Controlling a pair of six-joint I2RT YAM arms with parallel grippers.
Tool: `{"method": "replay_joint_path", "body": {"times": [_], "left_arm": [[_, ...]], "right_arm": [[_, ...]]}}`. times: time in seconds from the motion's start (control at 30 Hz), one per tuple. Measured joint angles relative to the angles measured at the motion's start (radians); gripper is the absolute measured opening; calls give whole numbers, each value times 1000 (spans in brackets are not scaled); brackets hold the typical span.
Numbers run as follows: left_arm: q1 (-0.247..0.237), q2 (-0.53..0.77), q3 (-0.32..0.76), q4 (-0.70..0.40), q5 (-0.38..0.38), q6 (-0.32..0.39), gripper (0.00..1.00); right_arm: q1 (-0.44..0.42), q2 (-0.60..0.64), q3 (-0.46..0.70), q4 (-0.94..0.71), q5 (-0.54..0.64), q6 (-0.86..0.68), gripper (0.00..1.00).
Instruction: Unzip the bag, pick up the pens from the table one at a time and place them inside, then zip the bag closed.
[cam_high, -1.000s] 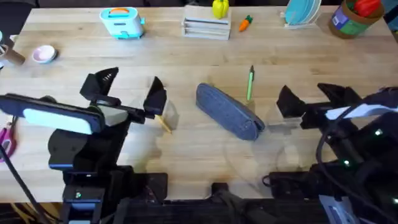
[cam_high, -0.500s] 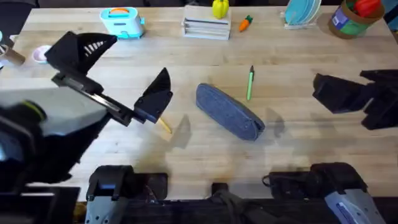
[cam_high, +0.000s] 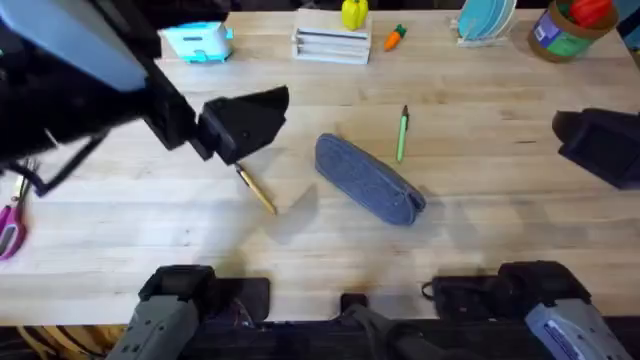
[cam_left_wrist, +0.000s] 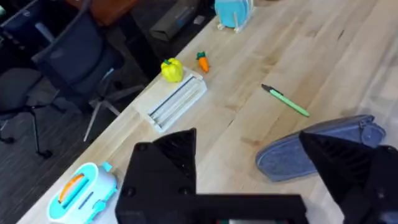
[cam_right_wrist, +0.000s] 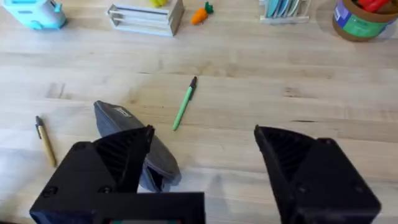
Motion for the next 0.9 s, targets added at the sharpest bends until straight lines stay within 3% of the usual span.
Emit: {"method": "replay_joint_path", "body": {"times": [0.27, 0.47, 0.67, 0.9], "left_arm": [[0, 217, 226, -227, 12, 247, 991], [0, 332, 250, -253, 12, 430, 993], [0, 408, 250, -269, 20, 519, 993], [0, 482, 250, -231, 155, 585, 992]], "right_arm": [[0, 0, 3, 18, 0, 0, 997], [0, 0, 3, 61, 0, 0, 997], [0, 0, 3, 61, 0, 0, 998], [0, 0, 3, 60, 0, 0, 998]]}}
